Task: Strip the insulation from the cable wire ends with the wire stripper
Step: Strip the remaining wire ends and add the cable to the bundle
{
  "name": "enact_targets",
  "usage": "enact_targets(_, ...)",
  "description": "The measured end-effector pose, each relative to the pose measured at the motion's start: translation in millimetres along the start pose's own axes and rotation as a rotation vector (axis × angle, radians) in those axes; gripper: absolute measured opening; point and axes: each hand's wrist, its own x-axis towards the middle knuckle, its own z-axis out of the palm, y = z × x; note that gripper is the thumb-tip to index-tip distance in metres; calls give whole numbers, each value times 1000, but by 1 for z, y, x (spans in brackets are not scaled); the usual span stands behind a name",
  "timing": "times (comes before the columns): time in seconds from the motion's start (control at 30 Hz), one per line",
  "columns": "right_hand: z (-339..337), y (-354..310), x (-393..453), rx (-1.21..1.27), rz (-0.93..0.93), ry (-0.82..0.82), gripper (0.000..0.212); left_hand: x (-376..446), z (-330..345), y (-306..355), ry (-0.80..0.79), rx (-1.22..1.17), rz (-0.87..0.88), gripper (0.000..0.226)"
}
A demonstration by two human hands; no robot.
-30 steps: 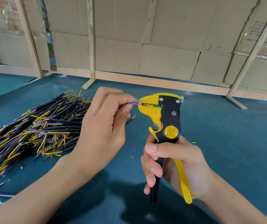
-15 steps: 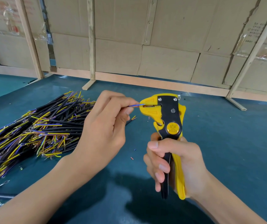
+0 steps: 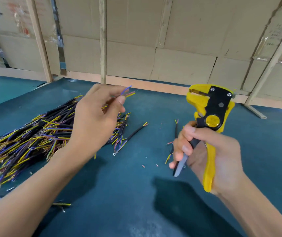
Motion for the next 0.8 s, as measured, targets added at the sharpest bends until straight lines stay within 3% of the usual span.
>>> enact_targets(0.13, 6, 6, -1, -32, 56, -111, 14, -10, 10, 1, -153, -232, -160, 19)
enact_targets(0.27, 10, 10, -4, -37, 185, -214, 10, -20, 20, 5, -162, -126, -16, 20)
enact_targets(0.43, 7, 6, -5, -17, 281, -242, 11, -21, 17, 9, -58, 6, 144, 14)
enact_targets(0.8, 8, 10, -7, 47, 308, -355, 15, -20, 12, 10, -15, 146, 327, 18)
